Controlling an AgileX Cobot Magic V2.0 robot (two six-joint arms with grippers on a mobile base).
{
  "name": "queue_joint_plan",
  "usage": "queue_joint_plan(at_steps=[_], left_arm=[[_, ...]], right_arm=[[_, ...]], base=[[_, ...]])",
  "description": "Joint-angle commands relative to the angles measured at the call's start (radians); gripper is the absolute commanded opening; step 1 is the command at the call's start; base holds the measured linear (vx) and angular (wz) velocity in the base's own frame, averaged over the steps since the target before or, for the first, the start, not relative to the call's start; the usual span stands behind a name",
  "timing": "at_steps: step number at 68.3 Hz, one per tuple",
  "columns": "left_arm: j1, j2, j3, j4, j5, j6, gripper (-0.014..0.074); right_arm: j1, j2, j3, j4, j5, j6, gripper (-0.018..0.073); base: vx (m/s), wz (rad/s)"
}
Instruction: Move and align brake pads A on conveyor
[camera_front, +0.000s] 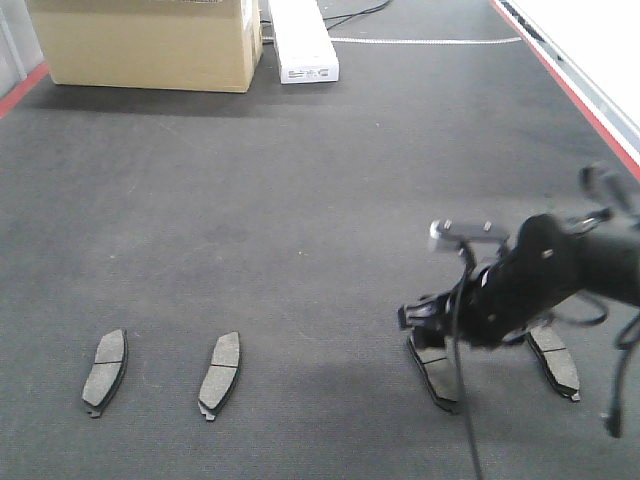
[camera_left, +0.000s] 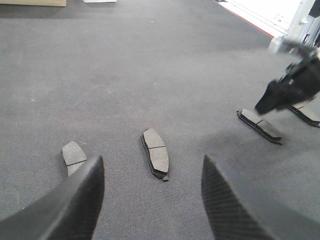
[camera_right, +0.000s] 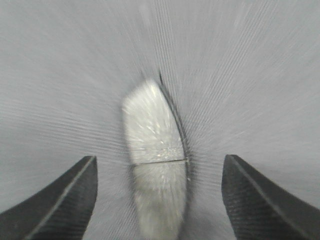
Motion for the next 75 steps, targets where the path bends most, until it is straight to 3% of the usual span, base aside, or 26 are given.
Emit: queue_joint_plan(at_steps=[1,32,46,75], left_arm=[[-0.008,0.012,-0.022,0.0,-0.066,-0.002,0.0407],[-0.008,0.012,-0.022,0.0,-0.066,-0.002,0.0407],[-0.008,0.012,-0.022,0.0,-0.07,-0.002,0.0407],[-0.007,0.012,-0.022,0.008,-0.059,-0.002,0.0407]], right_arm=[[-0.002,-0.126,-0.029,-0.045,0.0,0.003,0.0505],[-0.002,-0.626,-0.008,-0.173,0.109,0.001,0.0487],[-0.002,-0.878,0.149,-0.173,0.014,0.001,0.0487],[-0.002,-1.455,0.478,-0.213,-0.014,-0.01,0.0487]], base=[[0.0,0.0],[0.0,0.0],[0.0,0.0],[0.0,0.0]])
